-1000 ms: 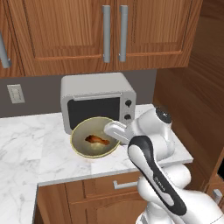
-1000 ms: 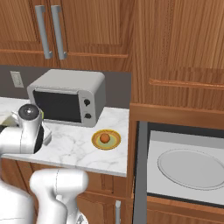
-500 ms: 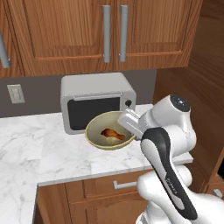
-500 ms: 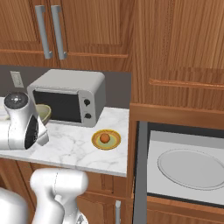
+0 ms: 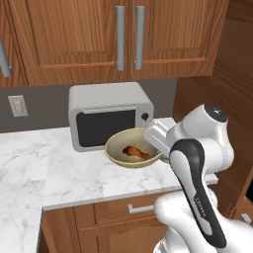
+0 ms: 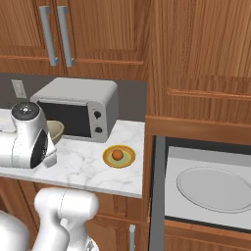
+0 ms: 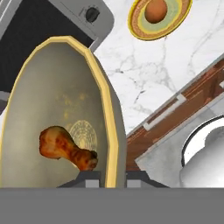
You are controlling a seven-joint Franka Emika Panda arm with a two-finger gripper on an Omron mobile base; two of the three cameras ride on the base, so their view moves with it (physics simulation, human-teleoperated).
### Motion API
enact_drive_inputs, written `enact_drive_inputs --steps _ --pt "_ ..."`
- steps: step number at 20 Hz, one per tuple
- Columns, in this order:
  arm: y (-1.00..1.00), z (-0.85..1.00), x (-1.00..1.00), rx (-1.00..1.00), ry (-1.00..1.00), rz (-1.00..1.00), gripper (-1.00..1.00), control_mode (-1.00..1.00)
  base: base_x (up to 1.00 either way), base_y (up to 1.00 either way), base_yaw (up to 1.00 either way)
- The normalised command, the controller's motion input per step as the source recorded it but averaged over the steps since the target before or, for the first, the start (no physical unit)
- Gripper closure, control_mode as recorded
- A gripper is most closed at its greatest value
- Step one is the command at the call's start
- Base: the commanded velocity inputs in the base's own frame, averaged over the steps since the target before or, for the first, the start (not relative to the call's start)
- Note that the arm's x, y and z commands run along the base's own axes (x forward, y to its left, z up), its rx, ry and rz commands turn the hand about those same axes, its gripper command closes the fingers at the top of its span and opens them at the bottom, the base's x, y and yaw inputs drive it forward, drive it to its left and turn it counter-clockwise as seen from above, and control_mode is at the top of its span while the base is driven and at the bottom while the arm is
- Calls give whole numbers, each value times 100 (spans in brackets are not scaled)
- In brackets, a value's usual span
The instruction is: Remove the tangerine from the bowl and place it on the small plate. Then place the bowl with only the chicken drumstick in the microwave, close the door, and press the start button to microwave the chicken drumstick.
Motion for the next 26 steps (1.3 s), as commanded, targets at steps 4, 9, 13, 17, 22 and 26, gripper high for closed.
enact_drive_inputs --steps 4,9,13,17,22,26 --pt "0 0 0 0 0 0 100 100 -100 3 -6" --pt "0 0 0 0 0 0 100 100 -100 0 -6" --pt "0 0 0 0 0 0 100 100 -100 0 -14" --pt "0 0 0 0 0 0 100 100 -100 -12 -27" --pt "0 0 0 0 0 0 100 100 -100 -37 -32" --pt "0 0 0 0 0 0 100 100 -100 -84 -28"
